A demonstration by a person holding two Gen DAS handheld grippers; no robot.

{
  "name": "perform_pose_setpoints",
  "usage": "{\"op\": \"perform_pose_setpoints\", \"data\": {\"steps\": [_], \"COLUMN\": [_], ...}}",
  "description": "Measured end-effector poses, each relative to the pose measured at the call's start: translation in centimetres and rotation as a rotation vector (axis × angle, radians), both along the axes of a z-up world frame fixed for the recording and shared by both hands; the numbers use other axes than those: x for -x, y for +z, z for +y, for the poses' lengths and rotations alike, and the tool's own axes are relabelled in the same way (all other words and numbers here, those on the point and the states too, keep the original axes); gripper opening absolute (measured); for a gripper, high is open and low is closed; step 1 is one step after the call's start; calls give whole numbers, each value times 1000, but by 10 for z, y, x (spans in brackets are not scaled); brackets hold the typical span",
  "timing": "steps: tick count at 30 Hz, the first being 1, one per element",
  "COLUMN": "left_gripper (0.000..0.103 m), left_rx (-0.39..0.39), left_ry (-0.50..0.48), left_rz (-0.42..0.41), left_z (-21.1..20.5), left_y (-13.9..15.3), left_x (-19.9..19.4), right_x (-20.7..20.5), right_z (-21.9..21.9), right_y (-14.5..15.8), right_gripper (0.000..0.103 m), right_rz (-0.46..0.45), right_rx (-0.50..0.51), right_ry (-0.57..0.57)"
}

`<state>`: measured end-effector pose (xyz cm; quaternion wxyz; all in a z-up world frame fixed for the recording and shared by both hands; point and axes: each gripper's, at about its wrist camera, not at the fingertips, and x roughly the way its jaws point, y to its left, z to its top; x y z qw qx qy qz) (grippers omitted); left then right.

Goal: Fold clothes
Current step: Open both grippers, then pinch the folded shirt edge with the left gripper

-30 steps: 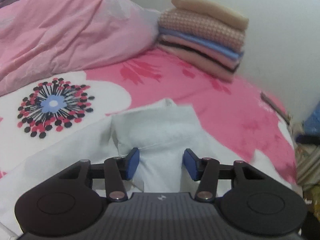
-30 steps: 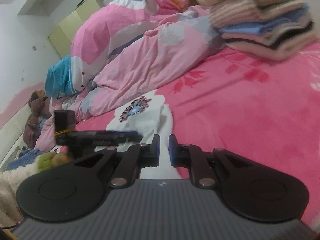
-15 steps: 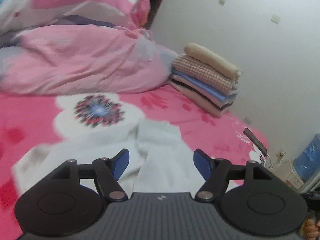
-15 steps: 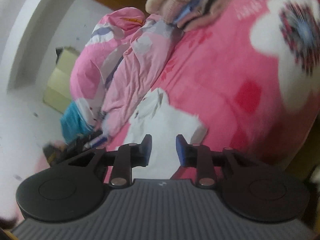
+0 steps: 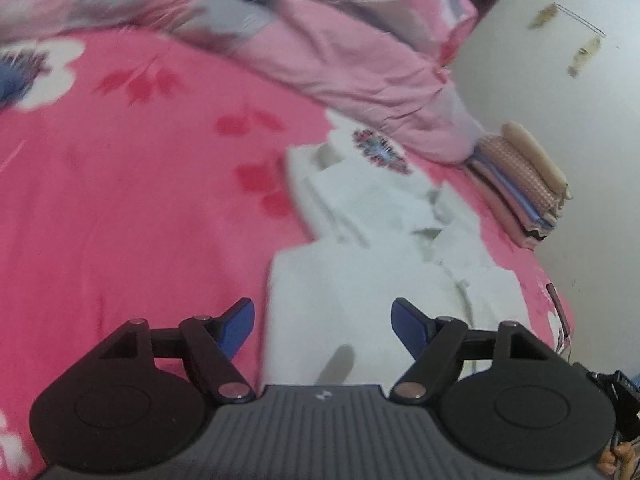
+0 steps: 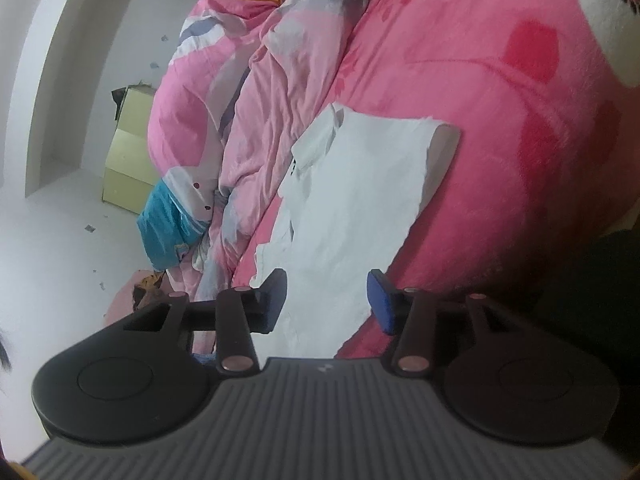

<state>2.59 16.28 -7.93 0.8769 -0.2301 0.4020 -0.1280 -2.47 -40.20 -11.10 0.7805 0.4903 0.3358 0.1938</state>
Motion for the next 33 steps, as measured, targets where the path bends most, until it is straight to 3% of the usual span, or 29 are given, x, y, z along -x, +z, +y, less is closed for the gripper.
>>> {"op": "perform_pose_setpoints", "data": {"steps": [6,11,16,23,29,33], "left_gripper": [66,41,25,20,17,14], "left_rx": [23,7,17,55,104,134], "left_ry": [-49,-63,-79,-81,-84,-85], "left_rz": [27,14,7,9,6,-3], "left_z": [-1,-3,-5,-3,4,6], "left_y": [-17,-21,-24,-30,-34,-37], "left_x": [8,12,10,7,5,6], "right_x": [-6,-8,-11,-16,-16,-19], "right_z": [20,43,62,103,110,111], "right_y": [-13,0,4,2,-14,-22], "right_gripper": [47,51,51,52,52,52], "right_rz": [75,76,102,162,250,245], "right_rx": [-45,60,40,85,73,18], "right_ry": [23,32,100,189,136,97]}}
